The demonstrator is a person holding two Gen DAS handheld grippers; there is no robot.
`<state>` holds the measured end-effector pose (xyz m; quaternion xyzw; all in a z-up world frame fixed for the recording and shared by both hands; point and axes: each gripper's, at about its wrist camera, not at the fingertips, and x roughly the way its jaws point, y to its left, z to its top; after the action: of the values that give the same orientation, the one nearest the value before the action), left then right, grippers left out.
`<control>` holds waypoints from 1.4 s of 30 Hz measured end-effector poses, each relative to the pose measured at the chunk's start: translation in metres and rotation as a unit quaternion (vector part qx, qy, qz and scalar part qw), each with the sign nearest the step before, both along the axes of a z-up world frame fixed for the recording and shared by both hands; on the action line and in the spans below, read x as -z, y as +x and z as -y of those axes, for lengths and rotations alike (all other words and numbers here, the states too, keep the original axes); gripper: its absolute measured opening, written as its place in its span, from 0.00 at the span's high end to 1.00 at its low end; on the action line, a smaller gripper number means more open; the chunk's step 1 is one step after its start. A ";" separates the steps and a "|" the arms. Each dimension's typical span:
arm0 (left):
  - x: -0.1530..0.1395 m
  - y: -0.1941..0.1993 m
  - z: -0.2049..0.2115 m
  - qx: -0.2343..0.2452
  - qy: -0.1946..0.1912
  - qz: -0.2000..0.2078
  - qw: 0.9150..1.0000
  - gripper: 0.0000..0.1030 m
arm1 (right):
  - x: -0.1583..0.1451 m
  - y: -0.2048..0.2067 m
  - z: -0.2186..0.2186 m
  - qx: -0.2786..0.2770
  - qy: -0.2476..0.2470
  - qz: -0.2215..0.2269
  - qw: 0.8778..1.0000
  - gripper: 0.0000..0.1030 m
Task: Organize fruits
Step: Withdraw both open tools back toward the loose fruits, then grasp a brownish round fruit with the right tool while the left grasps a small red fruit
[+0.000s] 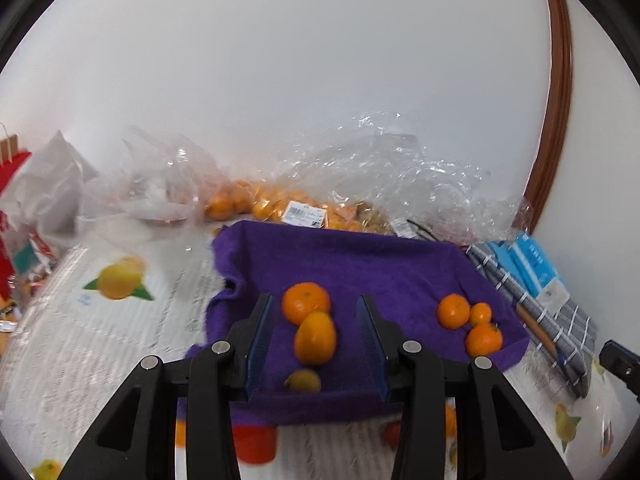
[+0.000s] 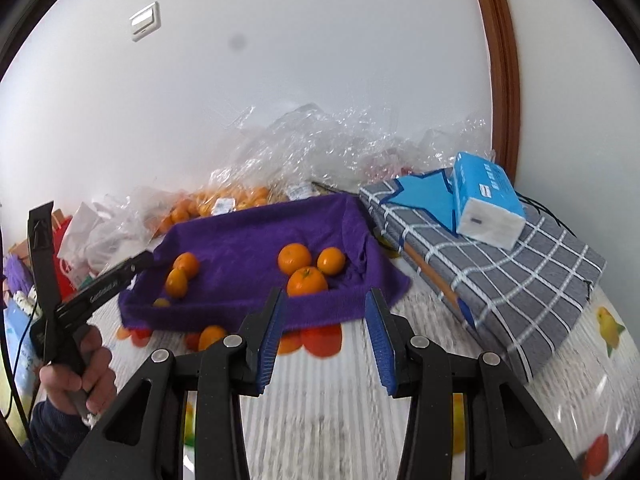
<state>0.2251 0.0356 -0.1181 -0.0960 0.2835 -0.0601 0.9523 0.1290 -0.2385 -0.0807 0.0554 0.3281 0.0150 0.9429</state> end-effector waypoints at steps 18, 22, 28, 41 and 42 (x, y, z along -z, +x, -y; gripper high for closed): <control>0.043 -0.065 -0.024 0.033 -0.028 -0.101 0.994 0.58 | 0.038 -0.025 -0.037 -0.049 -0.054 -0.030 0.997 0.62; 0.044 -0.066 -0.022 0.027 -0.018 -0.103 0.994 0.58 | 0.047 -0.026 -0.048 -0.062 -0.072 -0.031 0.995 0.62; 0.046 -0.064 -0.029 0.017 -0.031 -0.110 0.993 0.58 | 0.060 -0.010 -0.048 -0.058 -0.055 -0.052 0.995 0.62; 0.049 -0.059 -0.036 0.011 -0.052 -0.121 0.991 0.58 | 0.081 0.026 -0.066 -0.100 -0.011 -0.084 0.991 0.62; 0.049 -0.058 -0.038 0.014 -0.061 -0.123 0.990 0.58 | 0.083 0.027 -0.070 -0.107 -0.009 -0.086 0.990 0.62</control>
<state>0.1673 0.0735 -0.1675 -0.1563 0.3956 -0.0786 0.9016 0.1559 -0.1689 -0.1638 0.0122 0.4120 0.1084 0.9046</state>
